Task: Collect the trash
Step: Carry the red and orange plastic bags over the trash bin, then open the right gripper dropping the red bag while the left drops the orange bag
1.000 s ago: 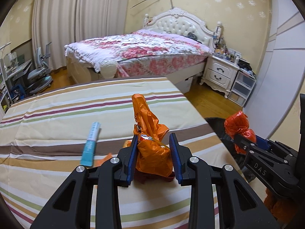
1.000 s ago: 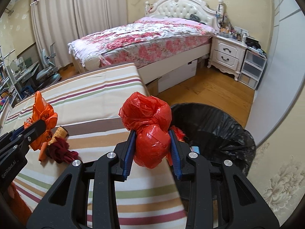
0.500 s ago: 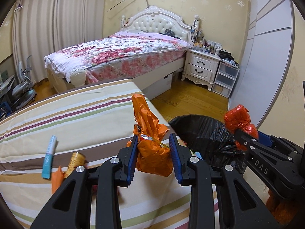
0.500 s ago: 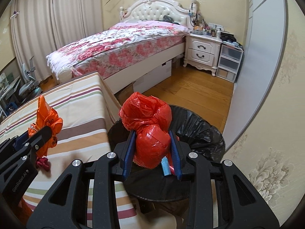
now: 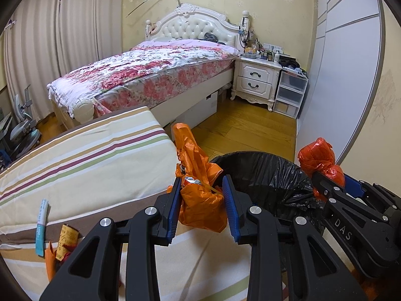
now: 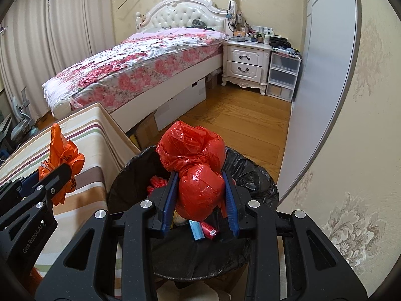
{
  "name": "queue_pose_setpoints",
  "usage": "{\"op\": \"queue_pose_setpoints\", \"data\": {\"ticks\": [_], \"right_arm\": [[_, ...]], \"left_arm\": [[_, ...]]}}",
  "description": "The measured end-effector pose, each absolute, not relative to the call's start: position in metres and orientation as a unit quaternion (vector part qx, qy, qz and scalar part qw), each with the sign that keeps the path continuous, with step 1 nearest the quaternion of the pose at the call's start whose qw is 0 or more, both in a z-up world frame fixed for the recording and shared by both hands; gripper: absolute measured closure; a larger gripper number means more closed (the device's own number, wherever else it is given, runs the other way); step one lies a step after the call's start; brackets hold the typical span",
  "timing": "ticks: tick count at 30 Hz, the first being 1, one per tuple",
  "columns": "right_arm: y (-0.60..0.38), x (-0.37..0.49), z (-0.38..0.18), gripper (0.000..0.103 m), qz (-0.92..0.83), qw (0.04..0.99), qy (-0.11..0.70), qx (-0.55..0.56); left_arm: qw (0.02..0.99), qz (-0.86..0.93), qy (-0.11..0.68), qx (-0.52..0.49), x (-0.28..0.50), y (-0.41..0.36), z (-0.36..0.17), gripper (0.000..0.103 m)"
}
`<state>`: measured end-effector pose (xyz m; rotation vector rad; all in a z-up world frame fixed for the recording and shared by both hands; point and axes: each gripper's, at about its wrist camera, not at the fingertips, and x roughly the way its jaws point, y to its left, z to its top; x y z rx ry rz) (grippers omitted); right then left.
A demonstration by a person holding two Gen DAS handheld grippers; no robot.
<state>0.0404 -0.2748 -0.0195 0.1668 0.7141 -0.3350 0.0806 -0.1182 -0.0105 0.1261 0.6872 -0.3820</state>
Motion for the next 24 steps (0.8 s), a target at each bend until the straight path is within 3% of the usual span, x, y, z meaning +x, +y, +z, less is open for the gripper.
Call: {"op": "queue_pose_setpoints", "data": {"ticks": [20,23,24], "right_arm": [[-0.295,0.056,-0.035,0.069,-0.186,0.910,0.357,0.099],[-0.296,0.056,-0.036,0.068,-0.188,0.910,0.356,0.098],[-0.296,0.056,-0.036,0.067,-0.190,0.910,0.355,0.097]], "left_arm": [[0.912,-0.196,0.348,0.093,0.105,-0.154,-0.026,0.070],[0.910,-0.196,0.352,0.095,0.107,-0.156,-0.028,0.066],[0.910,-0.195,0.353,0.094,0.107,-0.155,-0.028,0.061]]}}
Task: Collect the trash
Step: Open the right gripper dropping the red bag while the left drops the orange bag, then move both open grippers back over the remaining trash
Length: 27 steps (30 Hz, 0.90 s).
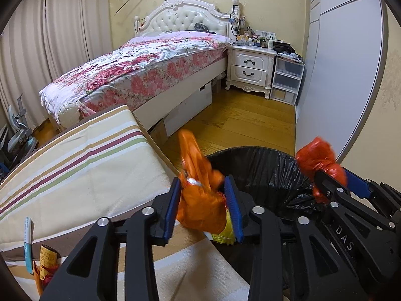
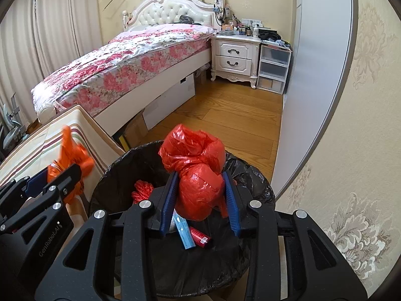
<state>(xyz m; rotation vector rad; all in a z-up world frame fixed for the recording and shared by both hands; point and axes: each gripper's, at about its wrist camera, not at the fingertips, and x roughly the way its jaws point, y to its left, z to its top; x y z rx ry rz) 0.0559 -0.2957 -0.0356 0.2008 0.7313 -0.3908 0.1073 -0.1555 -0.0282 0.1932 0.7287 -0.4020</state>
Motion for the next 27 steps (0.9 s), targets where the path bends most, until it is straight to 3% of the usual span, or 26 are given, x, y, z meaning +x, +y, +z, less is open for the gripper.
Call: {"op": "queue_pose_setpoints", "data": {"ticks": [2,12,17,27], "right_arm": [[-0.296,0.055,-0.035,0.058,-0.193,0.911,0.351,0.097],[-0.295,0.052,-0.031,0.054,-0.199,0.913,0.344,0.094],[-0.284,0.048,-0.027,0.048,-0.182,0.916,0.345,0.094],[-0.212,0.040,-0.027,0.048,-0.073,0.926,0.365,0.072]], "left_arm": [[0.911,-0.193,0.354,0.092,0.107,-0.155,-0.029,0.052],[0.918,-0.172,0.345,0.092,0.105,-0.146,-0.027,0.031],[0.925,-0.146,0.339,0.094,0.097,-0.126,-0.022,0.028],[0.928,-0.087,0.355,0.071,0.057,-0.050,-0.024,0.024]]}}
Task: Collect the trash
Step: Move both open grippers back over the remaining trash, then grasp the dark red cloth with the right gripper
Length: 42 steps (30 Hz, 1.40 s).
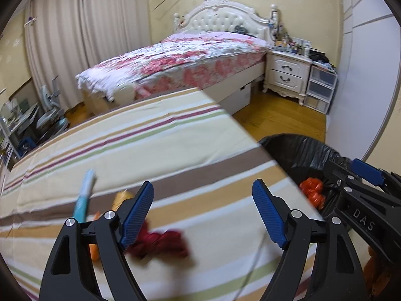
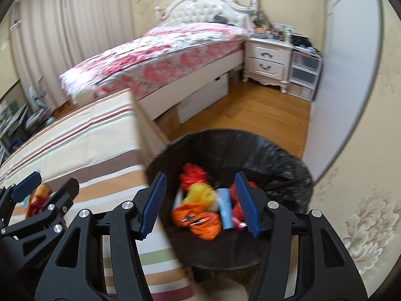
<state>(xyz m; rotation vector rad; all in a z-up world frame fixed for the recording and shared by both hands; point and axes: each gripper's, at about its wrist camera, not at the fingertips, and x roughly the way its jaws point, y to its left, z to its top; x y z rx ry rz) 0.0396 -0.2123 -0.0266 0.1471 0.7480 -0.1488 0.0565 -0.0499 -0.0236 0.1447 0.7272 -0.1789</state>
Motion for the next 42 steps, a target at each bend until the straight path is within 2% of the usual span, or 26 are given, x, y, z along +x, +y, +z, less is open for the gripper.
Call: {"op": "queue_pose_setpoints", "data": {"ticks": [15,27,28,29,31,35,42], "right_arm": [[-0.080,0.034,-0.032,0.048,0.093,0.910,0.403,-0.007],[-0.029,0.053,-0.040,0.048,0.127,0.898,0.419,-0.051],[-0.029,0.054,-0.041,0.055,0.131,0.897,0.420,-0.050],[-0.029,0.054,-0.042,0.068,0.135,0.895,0.423,-0.048],[-0.032,0.052,-0.044,0.076,0.140,0.893,0.425,-0.046],[-0.041,0.052,-0.043,0.080,0.120,0.898,0.422,-0.047],[-0.078,0.061,-0.045,0.080,0.068,0.903,0.423,-0.024]], "left_arm": [[0.915,0.042,0.401,-0.017,0.014,0.090,-0.039,0.023],[0.912,0.055,0.404,-0.035,0.004,0.112,-0.044,0.023],[0.913,0.053,0.404,-0.033,0.005,0.111,-0.044,0.023],[0.913,0.052,0.403,-0.030,0.005,0.110,-0.043,0.023],[0.914,0.049,0.402,-0.023,0.006,0.108,-0.043,0.023],[0.915,0.044,0.401,-0.013,0.008,0.105,-0.043,0.023],[0.915,0.028,0.402,-0.013,0.014,0.097,-0.044,0.022]]}}
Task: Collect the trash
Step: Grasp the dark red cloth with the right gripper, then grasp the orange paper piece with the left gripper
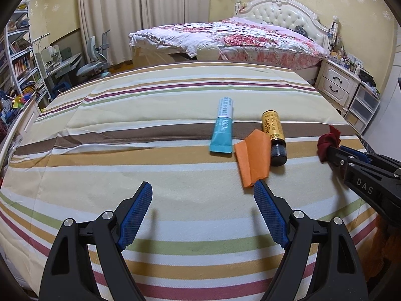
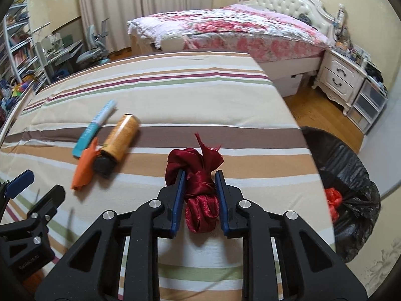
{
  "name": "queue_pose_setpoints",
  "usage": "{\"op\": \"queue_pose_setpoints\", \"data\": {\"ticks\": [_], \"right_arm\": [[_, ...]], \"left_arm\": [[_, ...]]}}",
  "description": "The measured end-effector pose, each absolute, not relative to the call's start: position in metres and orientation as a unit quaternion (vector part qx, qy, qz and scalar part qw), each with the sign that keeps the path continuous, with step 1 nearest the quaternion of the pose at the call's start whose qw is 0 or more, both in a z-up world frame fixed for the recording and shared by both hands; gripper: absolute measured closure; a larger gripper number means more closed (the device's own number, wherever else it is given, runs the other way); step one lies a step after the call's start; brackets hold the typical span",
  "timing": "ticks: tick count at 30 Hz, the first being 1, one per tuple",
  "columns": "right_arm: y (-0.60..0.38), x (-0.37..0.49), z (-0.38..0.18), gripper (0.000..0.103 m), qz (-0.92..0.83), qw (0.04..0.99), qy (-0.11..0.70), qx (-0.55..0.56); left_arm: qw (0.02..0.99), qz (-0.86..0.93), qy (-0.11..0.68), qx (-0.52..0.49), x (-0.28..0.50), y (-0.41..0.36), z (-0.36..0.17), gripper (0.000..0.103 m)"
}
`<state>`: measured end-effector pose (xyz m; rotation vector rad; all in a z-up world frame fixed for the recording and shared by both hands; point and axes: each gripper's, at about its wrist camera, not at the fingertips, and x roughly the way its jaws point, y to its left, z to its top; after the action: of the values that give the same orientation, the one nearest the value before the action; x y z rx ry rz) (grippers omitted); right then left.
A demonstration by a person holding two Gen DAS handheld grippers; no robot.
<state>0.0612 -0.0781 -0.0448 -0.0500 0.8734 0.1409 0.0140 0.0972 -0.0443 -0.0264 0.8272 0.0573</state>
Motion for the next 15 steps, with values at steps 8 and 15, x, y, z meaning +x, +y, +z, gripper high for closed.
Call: {"op": "queue_pose_setpoints", "data": {"ticks": [8,15], "right_arm": [[-0.082,0.061,-0.048,0.079,0.057,0.906,0.418,-0.028],[-0.082,0.057,-0.049,0.078,0.061,0.907,0.416,-0.023]], "left_arm": [[0.912,0.007,0.409,-0.008,0.029,0.079,-0.046,0.023],[0.909,0.002,0.418,-0.005,0.037,0.073,-0.050,0.049]]}}
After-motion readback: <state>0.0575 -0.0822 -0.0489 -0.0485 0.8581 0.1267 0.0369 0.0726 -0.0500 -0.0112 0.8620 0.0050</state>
